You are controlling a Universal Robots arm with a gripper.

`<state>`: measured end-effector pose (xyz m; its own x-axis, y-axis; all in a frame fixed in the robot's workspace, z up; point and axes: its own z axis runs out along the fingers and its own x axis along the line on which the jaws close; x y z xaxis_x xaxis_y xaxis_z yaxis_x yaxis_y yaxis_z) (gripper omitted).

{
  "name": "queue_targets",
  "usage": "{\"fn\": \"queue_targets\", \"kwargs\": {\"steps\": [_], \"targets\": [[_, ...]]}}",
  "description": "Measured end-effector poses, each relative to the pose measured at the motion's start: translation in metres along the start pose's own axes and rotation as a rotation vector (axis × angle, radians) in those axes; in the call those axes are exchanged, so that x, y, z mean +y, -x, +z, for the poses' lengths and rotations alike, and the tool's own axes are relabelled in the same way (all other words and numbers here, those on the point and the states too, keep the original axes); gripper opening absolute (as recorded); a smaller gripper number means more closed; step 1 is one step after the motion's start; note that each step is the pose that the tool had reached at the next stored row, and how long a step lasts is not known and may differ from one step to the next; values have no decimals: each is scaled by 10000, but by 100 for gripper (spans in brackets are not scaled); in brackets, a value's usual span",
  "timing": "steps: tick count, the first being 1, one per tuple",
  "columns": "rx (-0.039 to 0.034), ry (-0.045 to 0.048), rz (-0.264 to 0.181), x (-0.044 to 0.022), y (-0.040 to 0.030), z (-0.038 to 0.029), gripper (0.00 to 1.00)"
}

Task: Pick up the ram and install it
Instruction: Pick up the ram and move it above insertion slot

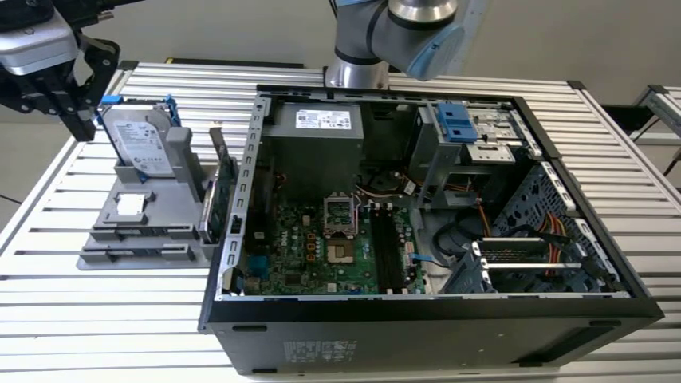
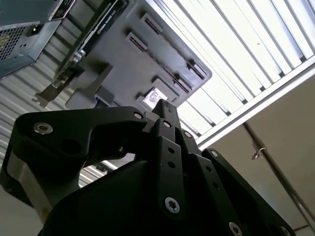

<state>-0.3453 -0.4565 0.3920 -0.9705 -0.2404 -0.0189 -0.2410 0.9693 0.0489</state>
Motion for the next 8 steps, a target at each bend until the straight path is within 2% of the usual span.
{"fn": "queue_targets", "kwargs": {"steps": [8], "targets": [[27, 11, -572, 0, 0, 0, 0]]}}
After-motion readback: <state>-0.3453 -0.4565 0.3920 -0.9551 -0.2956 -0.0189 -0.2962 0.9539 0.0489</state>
